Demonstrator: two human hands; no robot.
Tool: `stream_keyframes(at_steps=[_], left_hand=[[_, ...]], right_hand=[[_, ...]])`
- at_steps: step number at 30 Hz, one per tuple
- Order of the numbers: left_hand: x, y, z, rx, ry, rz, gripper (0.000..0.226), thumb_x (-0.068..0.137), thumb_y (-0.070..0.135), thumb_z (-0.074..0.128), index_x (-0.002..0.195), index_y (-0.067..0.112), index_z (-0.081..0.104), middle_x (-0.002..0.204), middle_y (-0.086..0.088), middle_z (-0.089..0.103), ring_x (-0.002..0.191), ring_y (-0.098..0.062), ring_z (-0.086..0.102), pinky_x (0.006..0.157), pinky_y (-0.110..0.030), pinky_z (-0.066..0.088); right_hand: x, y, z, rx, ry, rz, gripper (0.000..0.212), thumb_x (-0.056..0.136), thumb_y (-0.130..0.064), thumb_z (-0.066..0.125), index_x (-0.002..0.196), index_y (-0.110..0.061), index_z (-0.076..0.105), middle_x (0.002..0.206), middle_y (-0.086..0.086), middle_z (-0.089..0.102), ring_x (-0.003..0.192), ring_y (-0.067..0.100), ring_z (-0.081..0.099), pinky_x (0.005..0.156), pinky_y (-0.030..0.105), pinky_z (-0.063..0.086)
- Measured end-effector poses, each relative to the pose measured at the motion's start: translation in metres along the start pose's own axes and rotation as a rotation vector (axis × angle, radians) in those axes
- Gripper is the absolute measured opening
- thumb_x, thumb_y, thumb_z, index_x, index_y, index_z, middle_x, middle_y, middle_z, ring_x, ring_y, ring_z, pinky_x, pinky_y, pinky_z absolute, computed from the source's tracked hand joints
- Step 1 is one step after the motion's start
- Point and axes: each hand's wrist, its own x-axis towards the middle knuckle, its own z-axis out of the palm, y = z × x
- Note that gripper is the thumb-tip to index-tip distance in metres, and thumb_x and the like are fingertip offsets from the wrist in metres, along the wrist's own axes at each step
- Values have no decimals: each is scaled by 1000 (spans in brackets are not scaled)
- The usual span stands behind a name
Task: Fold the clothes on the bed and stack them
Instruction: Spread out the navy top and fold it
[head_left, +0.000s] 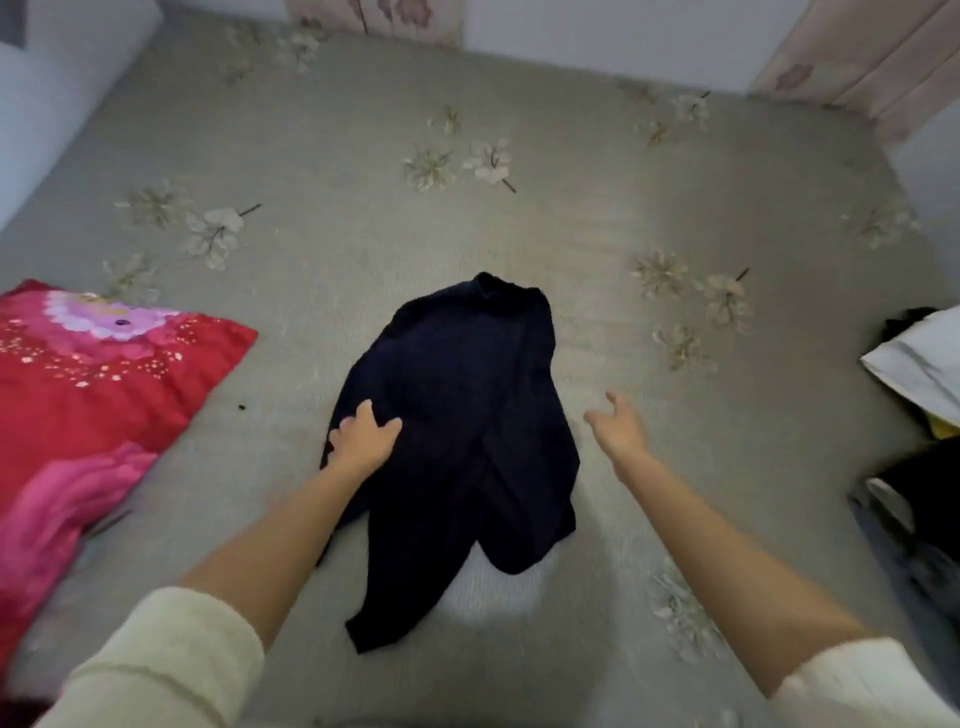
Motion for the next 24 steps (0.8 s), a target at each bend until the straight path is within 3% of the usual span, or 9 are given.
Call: stream_keyframes(at_steps=[4,8,10,12,14,16,20,22,24], left_hand=[[-5,-81,66,134,-77,-218,68,93,42,46,147,17,14,149,-18,22,134,-37,23,107,-49,27],[-1,-147,95,100,78,-367,73,91,33,52,147,15,10,151,-21,14,134,-41,20,109,-52,22],[-2,-172,97,25,159,-376,77,89,31,56,147,12,9,149,-25,19,131,-43,28,109,-53,27],[2,-189,94,-57,176,-365,72,87,24,60,144,10,19,139,-24,35,121,-42,42,101,-52,38],[9,-194,86,-73,148,-329,42,86,15,58,123,1,45,108,-22,54,91,-34,55,80,-44,48],[17,-195,77,-22,114,-309,9,88,7,51,81,1,51,72,-11,49,63,-22,46,63,-32,40],[23,-183,58,-52,145,-258,36,88,5,50,55,10,37,58,-6,41,53,-19,38,50,-27,31],[26,-167,40,-297,221,-318,34,88,9,52,55,7,43,59,-10,49,50,-22,47,51,-32,43],[33,-145,6,-608,353,-335,30,89,8,47,59,10,49,49,-4,55,36,-10,51,44,-24,44]], right_hand=[[0,108,67,-18,-134,249,49,89,-13,56,132,4,40,130,21,51,117,35,50,91,35,42],[-2,167,121,134,-157,326,50,86,-20,63,130,-2,46,122,11,58,112,29,55,88,30,44],[-4,175,132,250,-112,386,33,87,-16,62,117,-4,55,109,8,60,103,26,58,89,34,48],[-1,177,135,306,-69,413,3,86,-9,59,83,-10,60,88,8,60,83,22,57,73,32,49],[5,177,131,274,-65,408,28,86,-5,58,62,-13,45,69,7,51,63,18,47,54,23,40],[6,171,122,245,-81,402,36,87,-4,58,58,-13,38,63,6,47,58,17,45,50,23,38],[7,147,81,172,-84,318,33,88,-5,58,60,-10,42,57,8,46,38,9,47,37,16,40],[13,134,48,127,-36,245,30,87,-5,58,60,-9,44,54,9,44,27,1,40,33,13,34],[31,115,1,125,107,161,31,86,-4,58,58,-9,45,51,9,43,26,0,39,31,13,30]])
